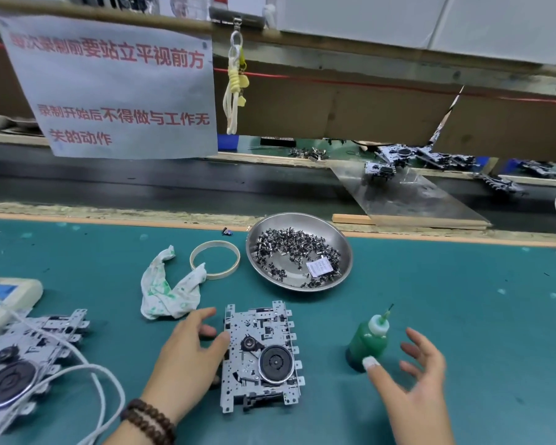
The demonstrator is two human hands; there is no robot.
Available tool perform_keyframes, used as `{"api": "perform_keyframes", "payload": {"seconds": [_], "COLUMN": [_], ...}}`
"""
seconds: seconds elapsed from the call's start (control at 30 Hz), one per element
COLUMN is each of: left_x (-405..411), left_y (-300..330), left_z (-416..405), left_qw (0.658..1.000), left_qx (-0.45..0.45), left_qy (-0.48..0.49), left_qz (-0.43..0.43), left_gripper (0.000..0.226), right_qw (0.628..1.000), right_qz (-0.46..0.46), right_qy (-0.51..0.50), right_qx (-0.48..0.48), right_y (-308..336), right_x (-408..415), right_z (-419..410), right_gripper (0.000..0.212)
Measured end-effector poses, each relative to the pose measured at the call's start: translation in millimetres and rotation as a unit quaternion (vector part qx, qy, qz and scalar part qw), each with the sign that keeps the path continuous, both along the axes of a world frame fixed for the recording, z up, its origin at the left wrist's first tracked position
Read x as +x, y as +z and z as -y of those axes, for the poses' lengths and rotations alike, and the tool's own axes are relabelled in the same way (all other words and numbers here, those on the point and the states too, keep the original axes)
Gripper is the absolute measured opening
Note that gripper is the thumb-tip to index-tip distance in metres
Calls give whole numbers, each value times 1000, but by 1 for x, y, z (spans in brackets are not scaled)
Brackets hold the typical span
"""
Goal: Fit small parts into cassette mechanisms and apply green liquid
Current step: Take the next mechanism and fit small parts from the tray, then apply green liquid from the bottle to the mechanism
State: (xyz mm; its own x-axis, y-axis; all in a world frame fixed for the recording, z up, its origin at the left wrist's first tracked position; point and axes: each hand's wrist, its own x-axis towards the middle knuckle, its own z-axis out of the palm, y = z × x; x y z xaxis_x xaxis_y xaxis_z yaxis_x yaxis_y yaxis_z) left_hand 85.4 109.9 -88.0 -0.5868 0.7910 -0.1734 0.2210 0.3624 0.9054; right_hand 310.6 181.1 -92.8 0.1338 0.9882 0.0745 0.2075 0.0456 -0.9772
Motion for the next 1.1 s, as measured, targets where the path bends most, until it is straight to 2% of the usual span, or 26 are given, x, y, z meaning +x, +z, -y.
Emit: {"api": "perform_keyframes", "payload": {"seconds": [0.07,0.13,0.23,0.33,0.5,0.6,0.63,0.7,0.77,0.83,0.87,0.9,0.97,1.03,1.1], "left_x": [1,3,5,7,16,25,27,30,30,30,30,30,30,30,30], "left_y": [3,6,8,10,12,8,7,5,5,5,4,4,2,1,-1], "left_z": [-2,-5,-6,-6,-7,-7,-6,-6,-7,-8,-8,-9,-10,-11,-11], "left_qw": [1000,999,997,989,964,953,949,941,936,933,932,931,931,932,934], "left_qx": [-5,-7,9,32,38,31,30,32,37,43,47,49,52,50,48], "left_qy": [-20,-39,-49,-49,-51,-62,-64,-67,-68,-65,-61,-55,-39,-33,-36], "left_qz": [16,27,52,133,257,297,307,329,344,352,355,357,359,357,352], "left_gripper": [23,19,21,20,18,22,22,22,20,20,21,21,22,25,28], "right_qw": [996,985,979,984,989,988,982,942,864,803,795,804,856,914,957], "right_qz": [75,139,148,88,-62,-112,-156,-313,-476,-555,-558,-539,-466,-370,-263], "right_qy": [46,91,138,150,131,109,103,113,128,162,183,198,191,159,122], "right_qx": [-25,-37,-36,-30,-1,12,2,-41,-101,-146,-154,-153,-119,-46,31], "right_y": [-5,-2,6,7,17,21,24,32,39,41,38,35,26,21,18], "right_x": [0,-4,-9,-11,-14,-9,-9,-10,-9,-8,-10,-13,-20,-24,-24], "right_z": [-5,-9,-11,-13,-19,-29,-32,-39,-45,-48,-47,-46,-44,-43,-41], "right_gripper": [62,47,33,27,23,13,12,16,23,29,29,29,27,25,25]}}
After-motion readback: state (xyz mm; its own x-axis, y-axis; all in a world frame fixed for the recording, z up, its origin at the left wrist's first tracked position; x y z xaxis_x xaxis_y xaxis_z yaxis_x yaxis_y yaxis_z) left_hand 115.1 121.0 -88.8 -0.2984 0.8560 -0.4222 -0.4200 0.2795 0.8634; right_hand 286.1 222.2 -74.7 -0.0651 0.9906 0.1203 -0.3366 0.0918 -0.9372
